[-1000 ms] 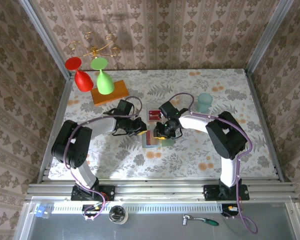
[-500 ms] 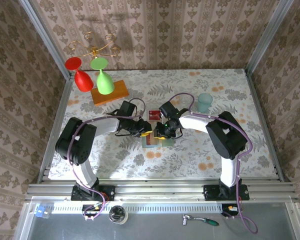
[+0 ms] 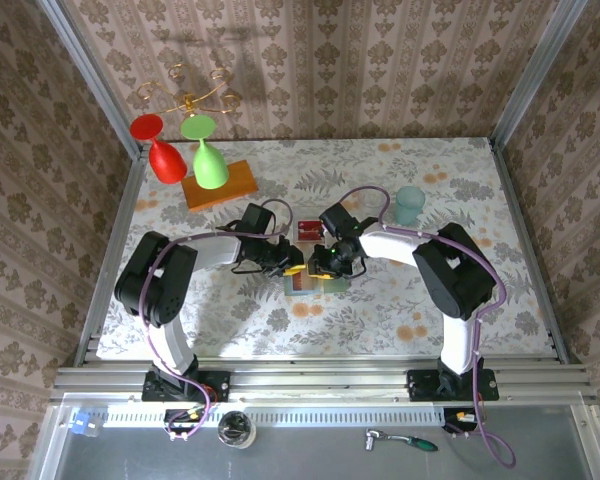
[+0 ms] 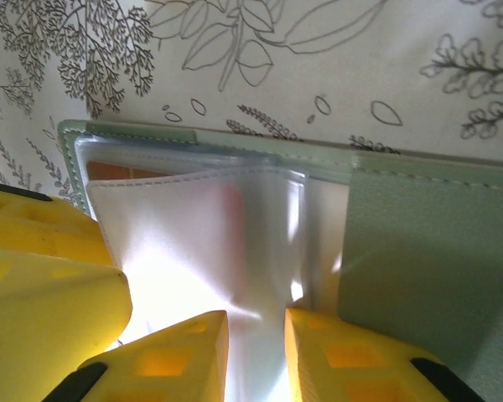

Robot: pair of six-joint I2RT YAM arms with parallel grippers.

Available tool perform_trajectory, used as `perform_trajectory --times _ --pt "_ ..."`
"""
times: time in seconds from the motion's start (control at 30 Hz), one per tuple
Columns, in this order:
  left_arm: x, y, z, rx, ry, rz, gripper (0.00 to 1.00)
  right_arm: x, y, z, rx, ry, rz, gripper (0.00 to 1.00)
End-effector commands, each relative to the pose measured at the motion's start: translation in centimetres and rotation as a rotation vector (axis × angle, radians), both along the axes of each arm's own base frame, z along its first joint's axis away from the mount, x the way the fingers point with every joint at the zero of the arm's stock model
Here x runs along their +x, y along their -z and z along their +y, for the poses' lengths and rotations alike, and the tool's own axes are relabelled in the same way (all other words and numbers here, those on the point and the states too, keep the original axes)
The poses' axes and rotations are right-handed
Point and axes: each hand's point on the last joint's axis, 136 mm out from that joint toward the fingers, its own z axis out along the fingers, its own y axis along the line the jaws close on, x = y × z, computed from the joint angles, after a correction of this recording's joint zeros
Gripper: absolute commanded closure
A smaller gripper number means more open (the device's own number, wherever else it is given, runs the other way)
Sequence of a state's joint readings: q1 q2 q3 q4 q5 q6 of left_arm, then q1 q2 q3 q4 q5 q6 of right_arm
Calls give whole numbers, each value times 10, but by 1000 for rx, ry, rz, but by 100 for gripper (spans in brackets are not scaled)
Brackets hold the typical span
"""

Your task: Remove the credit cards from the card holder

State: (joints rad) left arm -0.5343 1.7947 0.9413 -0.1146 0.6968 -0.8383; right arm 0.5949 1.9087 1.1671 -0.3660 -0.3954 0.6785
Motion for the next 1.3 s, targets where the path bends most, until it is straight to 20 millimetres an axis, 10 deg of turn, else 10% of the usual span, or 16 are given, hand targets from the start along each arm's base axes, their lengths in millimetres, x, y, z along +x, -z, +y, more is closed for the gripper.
perform_trajectory --times 0.0,0.9,1.27 --pt "1 -7 -10 -29 19 -7 77 -2 -6 -12 -29 25 -17 73" --pt "2 -23 -68 24 127 -34 65 4 -65 -83 -29 91 -167 72" --pt "1 -22 -67 17 137 -35 64 6 -59 -71 27 108 -129 72"
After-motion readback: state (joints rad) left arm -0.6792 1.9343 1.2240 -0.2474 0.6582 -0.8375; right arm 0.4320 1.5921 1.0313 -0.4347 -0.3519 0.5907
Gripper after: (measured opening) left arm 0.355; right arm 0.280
